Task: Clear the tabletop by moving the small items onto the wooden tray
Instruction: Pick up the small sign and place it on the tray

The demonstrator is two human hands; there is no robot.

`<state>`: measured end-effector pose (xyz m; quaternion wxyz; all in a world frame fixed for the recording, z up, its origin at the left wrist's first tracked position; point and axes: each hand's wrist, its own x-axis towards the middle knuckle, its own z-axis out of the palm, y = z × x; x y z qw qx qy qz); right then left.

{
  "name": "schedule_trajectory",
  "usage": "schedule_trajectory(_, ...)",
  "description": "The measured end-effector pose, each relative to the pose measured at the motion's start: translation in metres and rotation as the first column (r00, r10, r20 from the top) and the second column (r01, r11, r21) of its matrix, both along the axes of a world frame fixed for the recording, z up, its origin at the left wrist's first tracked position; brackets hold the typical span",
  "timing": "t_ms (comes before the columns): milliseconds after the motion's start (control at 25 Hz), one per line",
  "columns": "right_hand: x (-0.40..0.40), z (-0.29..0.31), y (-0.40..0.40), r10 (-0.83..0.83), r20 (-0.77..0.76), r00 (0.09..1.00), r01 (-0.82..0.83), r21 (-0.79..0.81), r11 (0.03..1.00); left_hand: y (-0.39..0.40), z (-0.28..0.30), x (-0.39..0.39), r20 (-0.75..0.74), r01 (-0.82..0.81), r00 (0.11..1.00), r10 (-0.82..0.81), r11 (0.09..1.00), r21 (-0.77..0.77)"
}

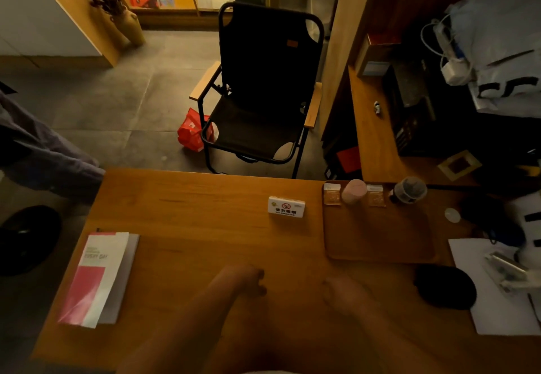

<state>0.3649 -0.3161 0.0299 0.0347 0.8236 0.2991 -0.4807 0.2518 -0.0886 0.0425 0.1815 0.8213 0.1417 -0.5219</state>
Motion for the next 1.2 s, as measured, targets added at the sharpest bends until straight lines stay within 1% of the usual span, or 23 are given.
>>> schedule_trajectory(80,-0.013,-0.004,0.009,-0.031,0.013,0.999,0.031,0.022,0.999,0.015,-0.004,-0.005,0.020,0.069,0.997,-0.069,0.997,0.016)
schedule_trajectory(160,-0.028,-0.010,0.014,-0.056,0.059,0.997,0.052,0.068,0.996,0.026,-0.008,-0.010,0.071,0.111,0.991,-0.114,0.993,0.045)
schedule_trajectory(240,-0.041,-0.016,0.018,-0.085,0.131,0.988,0.070,0.115,0.991,0.034,-0.016,-0.013,0.164,0.159,0.972,-0.171,0.984,0.083)
schedule_trajectory(320,-0.050,-0.023,0.021,-0.102,0.181,0.978,0.079,0.128,0.989,0.040,-0.025,-0.017,0.271,0.178,0.941,-0.202,0.978,0.108)
schedule_trajectory(480,-0.058,-0.043,0.024,-0.054,0.256,0.965,0.021,0.130,0.991,0.044,-0.048,-0.025,0.446,0.159,0.869,-0.212,0.975,0.153)
schedule_trajectory(560,-0.057,-0.056,0.023,-0.025,0.274,0.961,-0.007,0.115,0.993,0.042,-0.061,-0.029,0.524,0.111,0.831,-0.187,0.979,0.173)
schedule_trajectory(680,-0.059,-0.074,0.017,0.008,0.329,0.944,-0.048,0.112,0.993,0.040,-0.078,-0.028,0.606,0.068,0.774,-0.183,0.976,0.209)
schedule_trajectory(800,-0.062,-0.090,0.007,-0.002,0.435,0.900,-0.084,0.179,0.980,0.044,-0.094,-0.022,0.668,0.040,0.722,-0.179,0.975,0.218)
schedule_trajectory(920,-0.064,-0.103,0.004,-0.019,0.477,0.879,-0.102,0.227,0.968,0.050,-0.104,-0.014,0.732,-0.039,0.669,-0.130,0.977,0.208)
schedule_trajectory(1000,-0.064,-0.109,0.003,-0.025,0.503,0.864,-0.112,0.240,0.964,0.056,-0.101,-0.004,0.764,-0.099,0.639,-0.084,0.977,0.190)
schedule_trajectory(1080,-0.065,-0.116,0.000,-0.034,0.528,0.849,-0.117,0.250,0.961,0.063,-0.095,0.013,0.789,-0.151,0.614,-0.021,0.978,0.143)
schedule_trajectory(1160,-0.067,-0.119,-0.002,-0.042,0.542,0.839,-0.117,0.255,0.960,0.072,-0.087,0.038,0.781,-0.246,0.607,0.147,0.969,0.009)
schedule_trajectory(1200,-0.068,-0.119,-0.002,-0.046,0.544,0.838,-0.115,0.259,0.959,0.078,-0.084,0.052,0.736,-0.310,0.626,0.260,0.948,-0.071)
